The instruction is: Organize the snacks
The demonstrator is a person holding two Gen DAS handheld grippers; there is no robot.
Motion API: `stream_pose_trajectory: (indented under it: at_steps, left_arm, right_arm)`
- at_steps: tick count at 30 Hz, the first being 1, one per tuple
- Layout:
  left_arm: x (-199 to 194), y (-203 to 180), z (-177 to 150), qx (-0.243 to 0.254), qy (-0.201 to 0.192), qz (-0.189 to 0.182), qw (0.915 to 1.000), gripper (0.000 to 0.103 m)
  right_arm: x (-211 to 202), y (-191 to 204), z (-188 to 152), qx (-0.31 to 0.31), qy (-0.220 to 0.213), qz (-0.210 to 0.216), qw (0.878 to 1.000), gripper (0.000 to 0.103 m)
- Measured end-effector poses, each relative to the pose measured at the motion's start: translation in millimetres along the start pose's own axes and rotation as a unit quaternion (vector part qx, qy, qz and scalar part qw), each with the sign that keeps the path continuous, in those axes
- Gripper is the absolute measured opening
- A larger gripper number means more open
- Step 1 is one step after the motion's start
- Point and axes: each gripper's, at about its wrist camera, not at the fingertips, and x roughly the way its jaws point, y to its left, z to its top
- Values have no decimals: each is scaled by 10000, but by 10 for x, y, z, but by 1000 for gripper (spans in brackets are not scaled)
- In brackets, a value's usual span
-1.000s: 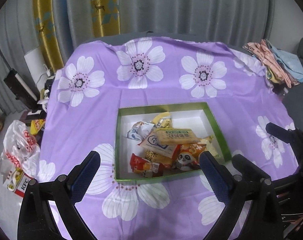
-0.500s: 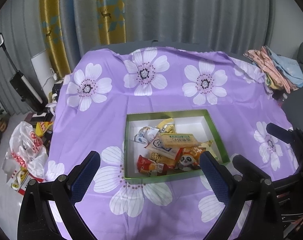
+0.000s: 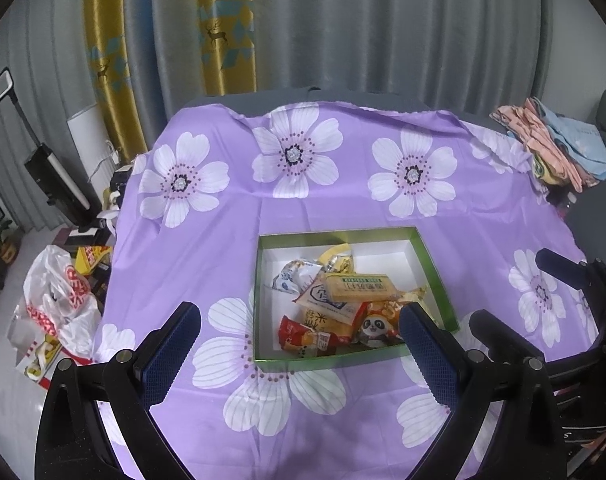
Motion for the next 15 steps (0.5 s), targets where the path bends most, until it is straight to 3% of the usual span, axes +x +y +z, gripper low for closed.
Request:
stream_pose_trajectory:
  at_steps: [15]
  left_arm:
    - [-3, 12, 19, -4, -7, 14, 10000, 99]
  right_arm:
    - [7, -5, 29, 4, -14, 25, 10000, 103]
